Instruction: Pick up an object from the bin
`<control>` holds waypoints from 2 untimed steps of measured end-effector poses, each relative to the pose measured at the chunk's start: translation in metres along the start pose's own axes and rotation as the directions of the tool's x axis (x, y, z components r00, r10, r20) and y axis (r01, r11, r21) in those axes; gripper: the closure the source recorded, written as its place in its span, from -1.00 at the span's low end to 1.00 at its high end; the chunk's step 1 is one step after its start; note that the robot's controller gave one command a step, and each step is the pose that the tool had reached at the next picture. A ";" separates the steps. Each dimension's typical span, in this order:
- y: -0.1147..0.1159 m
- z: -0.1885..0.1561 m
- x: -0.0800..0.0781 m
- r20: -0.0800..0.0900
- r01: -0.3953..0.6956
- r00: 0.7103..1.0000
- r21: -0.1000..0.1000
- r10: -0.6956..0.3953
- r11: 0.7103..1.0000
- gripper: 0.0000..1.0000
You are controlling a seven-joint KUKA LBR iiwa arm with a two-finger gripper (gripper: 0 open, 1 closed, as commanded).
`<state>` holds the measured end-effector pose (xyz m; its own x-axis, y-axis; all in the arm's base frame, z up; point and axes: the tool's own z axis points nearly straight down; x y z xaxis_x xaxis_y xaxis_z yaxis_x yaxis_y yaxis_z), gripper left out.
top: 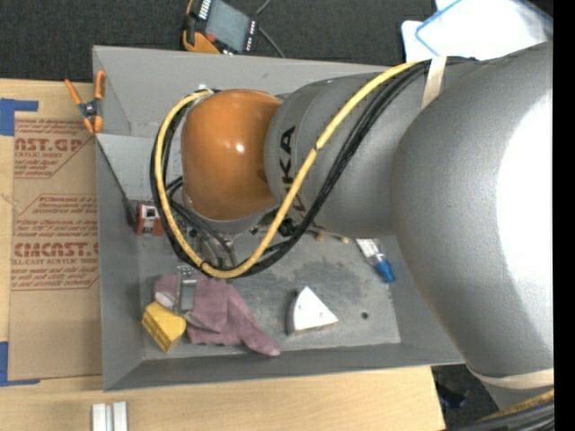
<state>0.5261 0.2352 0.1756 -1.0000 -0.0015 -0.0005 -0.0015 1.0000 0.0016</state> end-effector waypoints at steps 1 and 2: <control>0.000 0.000 0.000 0.000 0.000 1.000 0.000 0.000 1.000 -1.00; -0.017 0.069 0.005 0.002 0.177 0.984 0.000 -0.177 0.984 -1.00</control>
Offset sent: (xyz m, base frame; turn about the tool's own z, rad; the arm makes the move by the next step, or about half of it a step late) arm -0.0063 -0.0203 -0.0790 -0.2003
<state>0.5208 0.2182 0.1067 -0.9840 -0.1781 -0.0022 -0.1781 0.9840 0.0018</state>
